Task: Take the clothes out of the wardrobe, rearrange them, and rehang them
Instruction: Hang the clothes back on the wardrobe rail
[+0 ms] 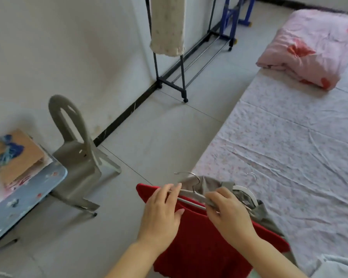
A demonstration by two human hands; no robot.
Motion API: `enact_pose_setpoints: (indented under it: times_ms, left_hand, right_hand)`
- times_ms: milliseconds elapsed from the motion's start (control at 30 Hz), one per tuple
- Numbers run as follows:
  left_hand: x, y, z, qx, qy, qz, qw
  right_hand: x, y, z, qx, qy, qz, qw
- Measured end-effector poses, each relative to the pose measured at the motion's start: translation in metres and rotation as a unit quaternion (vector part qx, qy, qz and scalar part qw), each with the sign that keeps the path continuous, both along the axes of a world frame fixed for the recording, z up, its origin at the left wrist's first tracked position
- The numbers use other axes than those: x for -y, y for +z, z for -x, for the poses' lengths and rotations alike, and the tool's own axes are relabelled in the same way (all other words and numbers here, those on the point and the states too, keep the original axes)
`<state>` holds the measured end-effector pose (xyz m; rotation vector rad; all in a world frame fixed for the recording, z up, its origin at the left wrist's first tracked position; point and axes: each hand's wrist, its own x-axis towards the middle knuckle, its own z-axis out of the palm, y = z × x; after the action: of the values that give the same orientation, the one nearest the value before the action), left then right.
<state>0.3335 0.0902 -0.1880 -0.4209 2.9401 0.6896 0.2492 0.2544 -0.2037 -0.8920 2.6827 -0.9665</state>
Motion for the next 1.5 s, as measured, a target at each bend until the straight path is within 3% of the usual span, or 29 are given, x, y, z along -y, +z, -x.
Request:
enact_pose_setpoints:
  times_ms: [233, 333, 533, 633, 933, 1167, 1267, 1367, 1500]
  left_hand:
    - [0.074, 0.06, -0.127, -0.206, 0.131, 0.018, 0.969]
    - [0.107, 0.089, -0.203, -0.254, 0.182, 0.044, 0.949]
    - [0.162, 0.139, -0.381, -0.333, 0.345, 0.117, 0.87]
    - [0.181, 0.161, -0.477, -0.344, 0.42, 0.155, 0.825]
    - [0.208, 0.198, -0.714, -0.32, 0.596, 0.27, 0.685]
    - [0.222, 0.204, -0.853, -0.282, 0.744, 0.314, 0.518]
    - [0.221, 0.217, -0.902, -0.243, 0.784, 0.328, 0.468]
    - [0.218, 0.225, -0.954, -0.209, 0.809, 0.366, 0.409]
    - [0.208, 0.236, -1.029, -0.161, 0.838, 0.38, 0.357]
  right_hand:
    - [0.095, 0.103, -0.092, -0.034, 0.159, 0.027, 0.986]
    - [0.142, 0.138, -0.146, -0.064, 0.236, 0.004, 0.97]
    - [0.235, 0.185, -0.278, -0.165, 0.379, 0.025, 0.911]
    - [0.283, 0.198, -0.352, -0.169, 0.452, 0.062, 0.874]
    - [0.422, 0.219, -0.578, -0.23, 0.64, 0.202, 0.705]
    - [0.505, 0.238, -0.75, -0.184, 0.752, 0.296, 0.56]
    - [0.527, 0.251, -0.822, -0.155, 0.799, 0.306, 0.494]
    - [0.541, 0.268, -0.89, -0.162, 0.825, 0.307, 0.445]
    - [0.555, 0.286, -0.98, -0.195, 0.835, 0.329, 0.395]
